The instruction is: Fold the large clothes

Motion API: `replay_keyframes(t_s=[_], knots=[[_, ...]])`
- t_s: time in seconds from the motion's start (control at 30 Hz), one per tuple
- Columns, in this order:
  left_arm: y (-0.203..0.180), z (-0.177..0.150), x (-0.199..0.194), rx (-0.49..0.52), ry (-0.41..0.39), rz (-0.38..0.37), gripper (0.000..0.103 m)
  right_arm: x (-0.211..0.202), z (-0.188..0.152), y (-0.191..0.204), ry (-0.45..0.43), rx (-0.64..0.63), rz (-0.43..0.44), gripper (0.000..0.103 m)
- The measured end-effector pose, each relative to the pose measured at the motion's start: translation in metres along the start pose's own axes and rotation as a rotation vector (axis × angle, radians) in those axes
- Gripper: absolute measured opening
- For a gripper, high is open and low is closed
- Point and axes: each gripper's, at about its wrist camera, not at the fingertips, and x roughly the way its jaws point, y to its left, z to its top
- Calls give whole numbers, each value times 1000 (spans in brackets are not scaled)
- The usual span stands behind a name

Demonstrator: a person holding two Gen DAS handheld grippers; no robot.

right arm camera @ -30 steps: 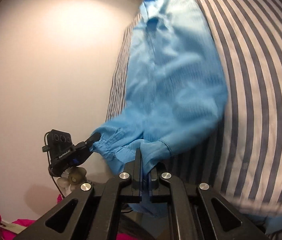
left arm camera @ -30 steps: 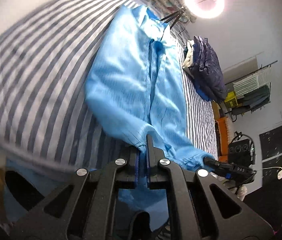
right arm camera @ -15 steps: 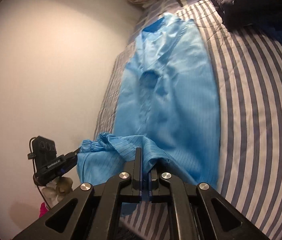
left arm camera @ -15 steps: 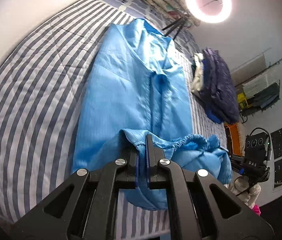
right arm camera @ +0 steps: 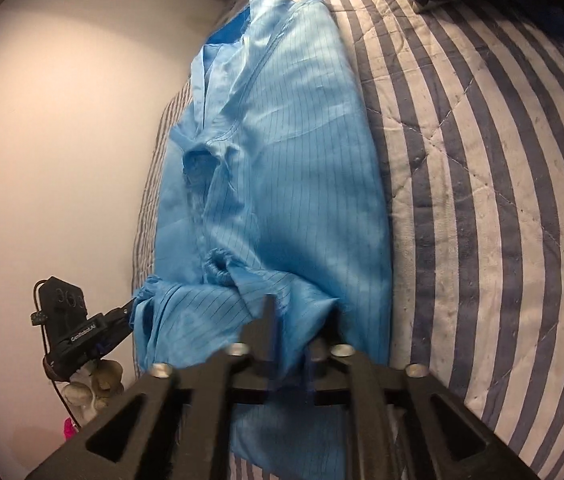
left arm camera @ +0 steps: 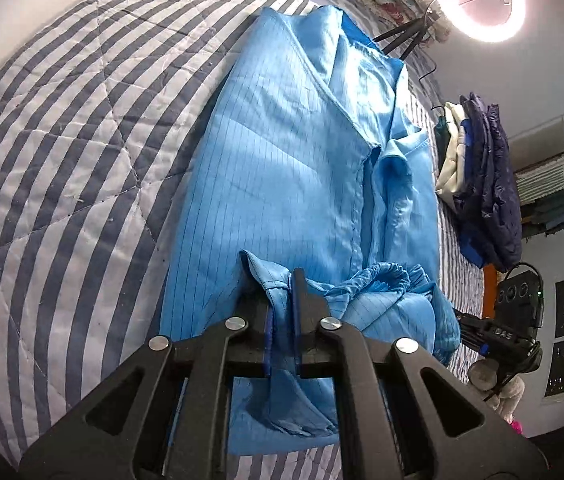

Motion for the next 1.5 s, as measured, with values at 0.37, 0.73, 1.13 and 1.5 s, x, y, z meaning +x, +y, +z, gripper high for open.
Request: replay_keyframes(t_s=[0.37,0.73,1.13,1.5], knots=[[7,11,-60,3,-116,-88,51,-82,-39,22,-78,-229,17,41],[-20,-38,-33,221,77,-44,39,-15,-33,34,7,-360,-147,39],[-24,23,-8,170,-120,79,39,-18,-30,40,-91,-370,-200,42],[32,-9,-36,96,-35,56,48,-52,-65,3,-108,-266,-141,54]])
